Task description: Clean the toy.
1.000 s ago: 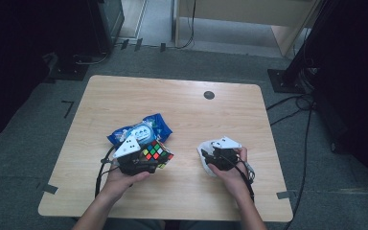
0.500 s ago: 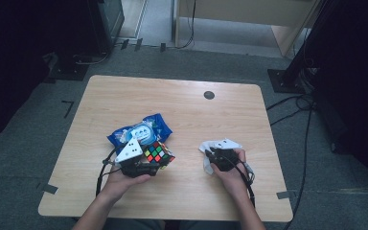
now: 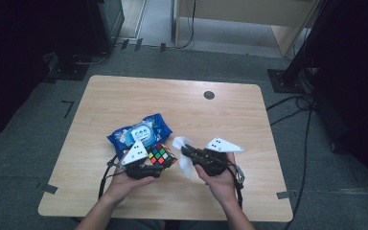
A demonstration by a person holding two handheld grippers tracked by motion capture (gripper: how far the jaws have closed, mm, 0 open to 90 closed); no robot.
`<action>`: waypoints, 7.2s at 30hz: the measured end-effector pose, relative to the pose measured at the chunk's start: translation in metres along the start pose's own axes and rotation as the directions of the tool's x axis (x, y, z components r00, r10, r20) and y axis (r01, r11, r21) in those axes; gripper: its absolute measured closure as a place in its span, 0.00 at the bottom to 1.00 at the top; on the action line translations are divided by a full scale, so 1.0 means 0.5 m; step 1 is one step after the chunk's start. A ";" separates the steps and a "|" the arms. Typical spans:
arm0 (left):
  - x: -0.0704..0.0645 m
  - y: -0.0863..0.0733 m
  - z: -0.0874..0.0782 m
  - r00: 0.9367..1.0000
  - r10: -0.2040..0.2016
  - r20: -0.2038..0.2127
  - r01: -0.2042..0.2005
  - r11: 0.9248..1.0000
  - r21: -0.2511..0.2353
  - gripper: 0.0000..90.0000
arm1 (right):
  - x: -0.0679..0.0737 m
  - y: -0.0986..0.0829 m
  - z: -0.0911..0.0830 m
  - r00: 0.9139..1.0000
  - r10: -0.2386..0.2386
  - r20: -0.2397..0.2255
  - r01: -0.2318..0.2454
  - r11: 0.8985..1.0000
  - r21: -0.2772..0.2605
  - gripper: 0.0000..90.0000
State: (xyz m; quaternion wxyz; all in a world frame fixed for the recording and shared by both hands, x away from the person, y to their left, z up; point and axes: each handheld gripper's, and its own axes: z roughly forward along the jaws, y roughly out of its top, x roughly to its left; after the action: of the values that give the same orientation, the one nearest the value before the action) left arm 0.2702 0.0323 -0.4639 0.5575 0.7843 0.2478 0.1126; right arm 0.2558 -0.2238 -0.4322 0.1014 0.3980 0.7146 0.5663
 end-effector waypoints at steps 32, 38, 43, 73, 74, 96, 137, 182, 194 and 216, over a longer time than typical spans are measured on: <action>-0.023 0.008 0.000 0.997 0.078 0.000 -0.078 0.997 0.003 0.38 | -0.005 -0.014 0.015 0.996 0.080 0.034 -0.081 0.996 0.029 0.92; -0.033 0.010 0.004 0.996 0.091 0.007 -0.091 0.996 -0.002 0.38 | 0.048 0.011 0.000 0.997 0.032 -0.065 -0.034 0.999 -0.035 0.92; -0.031 0.013 -0.003 0.996 0.090 0.001 -0.090 0.996 -0.011 0.38 | 0.036 -0.004 0.013 0.998 0.042 -0.056 -0.042 0.999 0.002 0.92; -0.003 0.018 -0.019 0.999 0.036 -0.036 -0.037 0.999 -0.036 0.38 | -0.113 -0.052 -0.011 0.937 -0.022 0.350 -0.034 0.988 0.153 0.89; -0.002 0.017 -0.019 0.999 0.037 -0.037 -0.038 0.999 -0.034 0.38 | -0.114 -0.053 -0.010 0.935 -0.025 0.353 -0.033 0.987 0.156 0.89; 0.019 0.024 -0.023 0.994 -0.028 -0.104 0.026 1.000 -0.015 0.38 | -0.038 -0.056 0.028 0.975 -0.221 0.030 0.221 0.975 0.024 0.38; 0.011 0.037 -0.014 0.981 -0.186 -0.048 0.185 0.982 -0.030 0.35 | 0.097 -0.091 0.097 0.884 -0.451 0.127 0.452 0.892 0.016 0.39; -0.034 -0.006 0.006 0.911 0.369 -0.183 -0.355 0.929 0.104 0.15 | 0.028 0.016 0.033 0.991 0.119 -0.065 -0.099 0.962 0.254 0.39; -0.052 -0.014 0.015 0.895 0.420 -0.151 -0.410 0.907 0.094 0.28 | 0.032 0.008 0.046 0.989 0.132 -0.064 -0.106 0.944 0.314 0.39; 0.004 -0.009 -0.011 0.985 0.142 -0.098 -0.139 0.990 0.038 0.37 | -0.109 -0.048 0.023 0.954 -0.182 0.240 0.102 0.945 0.312 0.46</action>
State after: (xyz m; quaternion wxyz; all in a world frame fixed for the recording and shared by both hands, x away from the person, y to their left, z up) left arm 0.2684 0.0390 -0.4666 0.5226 0.8018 0.2215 0.1870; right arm 0.2877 -0.2535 -0.4742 0.1763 0.4280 0.7982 0.3856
